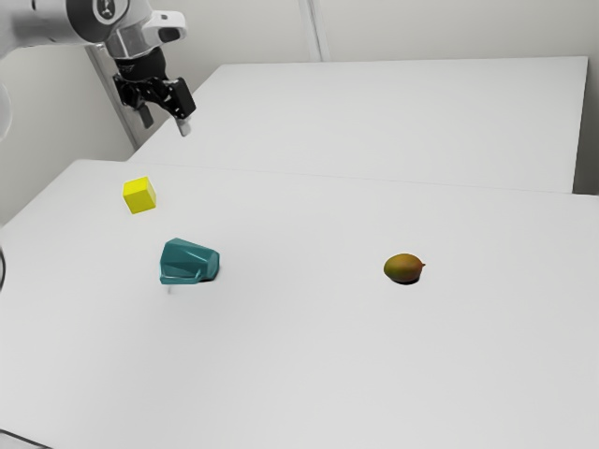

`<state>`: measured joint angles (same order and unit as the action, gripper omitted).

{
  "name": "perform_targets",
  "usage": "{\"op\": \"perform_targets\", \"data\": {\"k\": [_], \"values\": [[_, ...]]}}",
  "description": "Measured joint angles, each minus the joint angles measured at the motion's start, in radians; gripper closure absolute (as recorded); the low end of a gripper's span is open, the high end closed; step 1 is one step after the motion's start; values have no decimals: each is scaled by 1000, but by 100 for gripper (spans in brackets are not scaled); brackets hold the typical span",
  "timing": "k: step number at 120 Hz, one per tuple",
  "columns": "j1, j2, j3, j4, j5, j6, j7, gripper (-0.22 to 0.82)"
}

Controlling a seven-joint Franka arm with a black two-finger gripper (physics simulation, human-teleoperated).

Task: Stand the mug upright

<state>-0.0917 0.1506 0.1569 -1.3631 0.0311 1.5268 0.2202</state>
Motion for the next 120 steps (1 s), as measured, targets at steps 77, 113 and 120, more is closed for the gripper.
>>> {"op": "perform_targets", "data": {"k": [77, 113, 120], "values": [[465, 302, -36, -135, -648, -76, 160, 0], [563, 445, -53, -136, -712, -59, 278, 1], [563, 448, -61, -160, -722, -50, 296, 1]]}}
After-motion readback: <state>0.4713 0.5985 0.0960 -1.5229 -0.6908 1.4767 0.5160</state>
